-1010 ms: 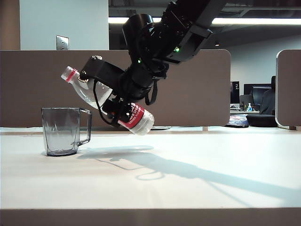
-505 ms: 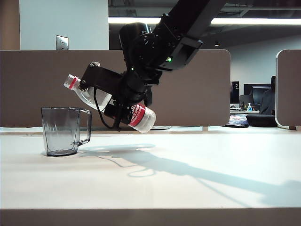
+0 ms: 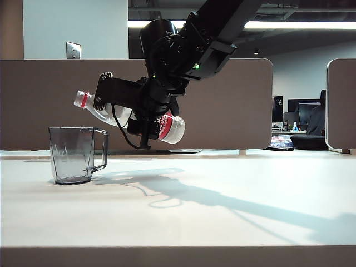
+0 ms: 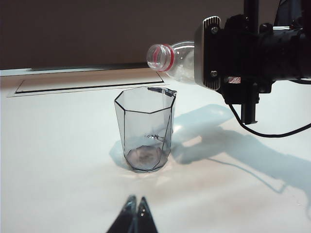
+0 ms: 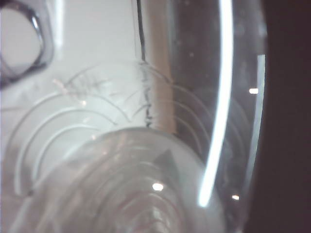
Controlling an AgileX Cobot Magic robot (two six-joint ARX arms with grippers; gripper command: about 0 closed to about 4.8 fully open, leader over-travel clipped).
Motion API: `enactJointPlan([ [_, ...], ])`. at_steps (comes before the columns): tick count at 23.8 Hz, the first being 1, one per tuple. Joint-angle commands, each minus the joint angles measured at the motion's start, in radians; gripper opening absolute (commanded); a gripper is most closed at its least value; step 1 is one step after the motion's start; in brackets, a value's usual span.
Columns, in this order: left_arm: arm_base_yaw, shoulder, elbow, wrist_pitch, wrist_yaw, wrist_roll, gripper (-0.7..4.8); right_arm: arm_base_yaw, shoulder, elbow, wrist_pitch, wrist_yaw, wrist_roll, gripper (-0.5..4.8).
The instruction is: Pick up the mineral water bottle on the table and pour water into the mug until it's half full.
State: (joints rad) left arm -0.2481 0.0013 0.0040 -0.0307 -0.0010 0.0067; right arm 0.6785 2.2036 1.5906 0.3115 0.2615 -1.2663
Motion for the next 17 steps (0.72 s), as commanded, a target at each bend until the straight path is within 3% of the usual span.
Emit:
enactJointPlan([
  [1,0.002,0.000,0.003,0.009,0.002,0.000,-0.05,0.000,-0.013,0.014,0.029,0.010,-0.063,2.62],
  [17,0.002,0.000,0.003,0.009,0.002,0.000,-0.05,-0.003,-0.013,0.015,0.042,0.029,-0.183,2.66],
])
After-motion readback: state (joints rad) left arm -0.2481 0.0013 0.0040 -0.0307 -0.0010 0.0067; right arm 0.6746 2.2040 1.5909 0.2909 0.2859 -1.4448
